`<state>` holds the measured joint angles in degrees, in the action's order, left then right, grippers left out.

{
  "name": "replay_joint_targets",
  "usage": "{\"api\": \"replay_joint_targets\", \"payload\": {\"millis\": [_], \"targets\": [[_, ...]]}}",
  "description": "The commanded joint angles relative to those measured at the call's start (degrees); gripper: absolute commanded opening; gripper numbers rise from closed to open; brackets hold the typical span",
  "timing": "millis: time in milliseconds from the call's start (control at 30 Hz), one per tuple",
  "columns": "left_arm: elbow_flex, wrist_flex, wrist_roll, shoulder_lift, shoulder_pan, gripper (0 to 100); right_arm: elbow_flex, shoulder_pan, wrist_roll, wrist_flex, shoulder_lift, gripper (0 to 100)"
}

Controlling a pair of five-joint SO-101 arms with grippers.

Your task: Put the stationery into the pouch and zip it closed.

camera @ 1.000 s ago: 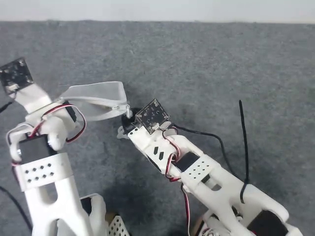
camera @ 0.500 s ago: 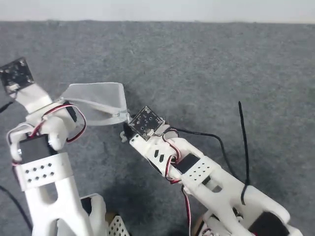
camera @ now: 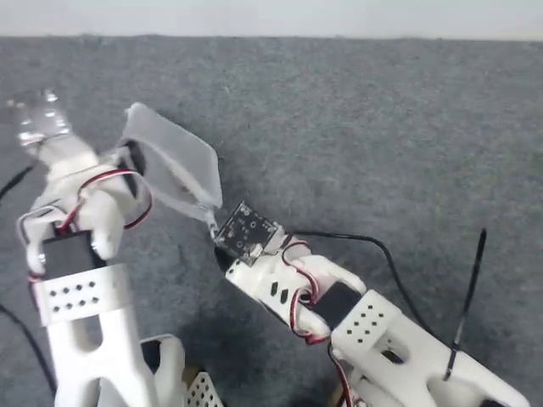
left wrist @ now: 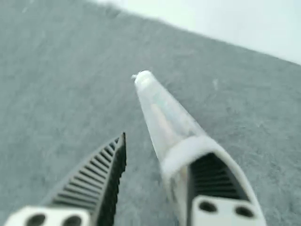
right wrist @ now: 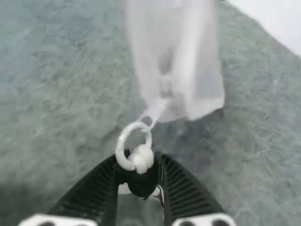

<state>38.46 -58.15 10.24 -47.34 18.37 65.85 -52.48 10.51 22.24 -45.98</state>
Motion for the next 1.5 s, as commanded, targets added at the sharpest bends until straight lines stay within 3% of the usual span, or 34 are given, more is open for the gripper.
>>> {"api": "replay_joint_targets", "payload": {"millis": [0, 333, 467, 600, 833, 1267, 1467], "targets": [[-0.75, 3.69, -3.43, -0.26, -4.92, 21, -0.97, -2.59, 0.53, 2.95, -4.0, 0.6], [-0.84, 7.38, -17.14, -0.26, -19.08, 21, 2.2, -4.0, 0.53, 7.6, -18.07, 0.6], [-0.48, 8.7, -18.37, 0.0, -22.59, 22, 6.51, -3.56, 0.53, 4.79, -24.84, 0.6], [-0.92, 7.3, -17.85, -0.35, -24.97, 30, 9.23, -1.45, 0.53, 2.33, -28.18, 0.6], [-1.27, 6.77, -16.09, -1.23, -24.97, 31, 9.67, 1.1, 0.26, 0.84, -28.26, 0.6], [-2.42, -5.1, -11.87, -17.32, -26.46, 31, 9.32, 3.21, 0.09, 0.75, -28.7, 0.6], [-1.1, -7.82, -9.23, -21.54, -19.6, 31, 9.32, 3.21, 0.09, 0.75, -28.79, 0.6]]}}
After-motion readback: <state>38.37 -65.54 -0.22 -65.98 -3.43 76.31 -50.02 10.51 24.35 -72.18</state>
